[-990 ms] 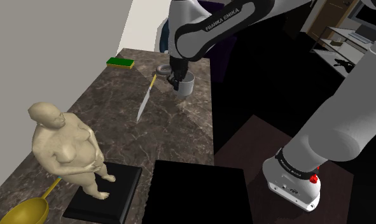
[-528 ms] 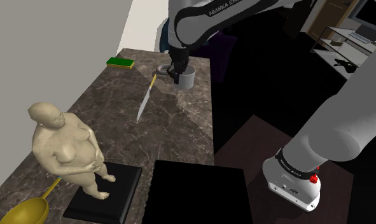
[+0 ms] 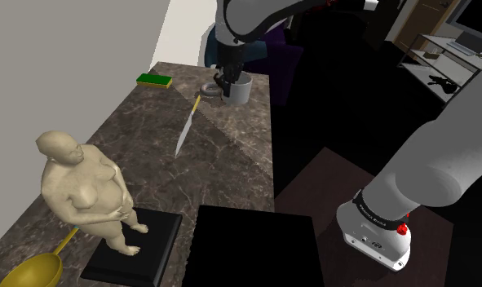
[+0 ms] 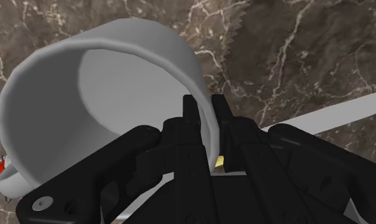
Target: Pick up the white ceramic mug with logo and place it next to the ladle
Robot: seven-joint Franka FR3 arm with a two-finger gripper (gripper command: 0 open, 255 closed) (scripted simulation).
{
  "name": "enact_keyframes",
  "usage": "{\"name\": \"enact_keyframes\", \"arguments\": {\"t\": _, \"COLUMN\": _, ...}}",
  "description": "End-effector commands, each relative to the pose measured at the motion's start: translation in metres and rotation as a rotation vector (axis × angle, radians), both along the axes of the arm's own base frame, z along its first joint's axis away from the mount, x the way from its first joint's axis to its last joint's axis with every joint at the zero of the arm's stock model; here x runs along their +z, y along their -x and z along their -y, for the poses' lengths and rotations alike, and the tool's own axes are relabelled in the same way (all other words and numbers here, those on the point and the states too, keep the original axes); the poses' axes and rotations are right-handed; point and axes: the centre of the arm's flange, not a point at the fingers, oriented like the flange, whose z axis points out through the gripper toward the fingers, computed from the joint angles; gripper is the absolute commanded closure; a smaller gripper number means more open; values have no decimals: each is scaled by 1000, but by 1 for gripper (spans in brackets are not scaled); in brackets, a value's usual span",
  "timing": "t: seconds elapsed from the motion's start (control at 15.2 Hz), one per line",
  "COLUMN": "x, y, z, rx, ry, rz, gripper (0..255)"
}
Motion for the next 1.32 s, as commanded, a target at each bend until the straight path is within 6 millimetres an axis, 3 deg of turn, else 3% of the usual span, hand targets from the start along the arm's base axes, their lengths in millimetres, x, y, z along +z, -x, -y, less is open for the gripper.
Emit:
{"name": "enact_keyframes", "arguments": {"t": 0.0, "x": 11, "y": 0, "z": 0, "rx": 0, "ry": 0, "rz": 0, "gripper": 255}}
{"name": "enact_keyframes", "arguments": {"t": 0.53, "x": 51, "y": 0, "z": 0, "rx": 0, "ry": 0, "rz": 0, "gripper": 255}}
{"name": "enact_keyframes", "arguments": {"t": 1.25, "x": 51, "y": 20, "z": -144, "rx": 0, "ry": 0, "rz": 0, "gripper": 255}}
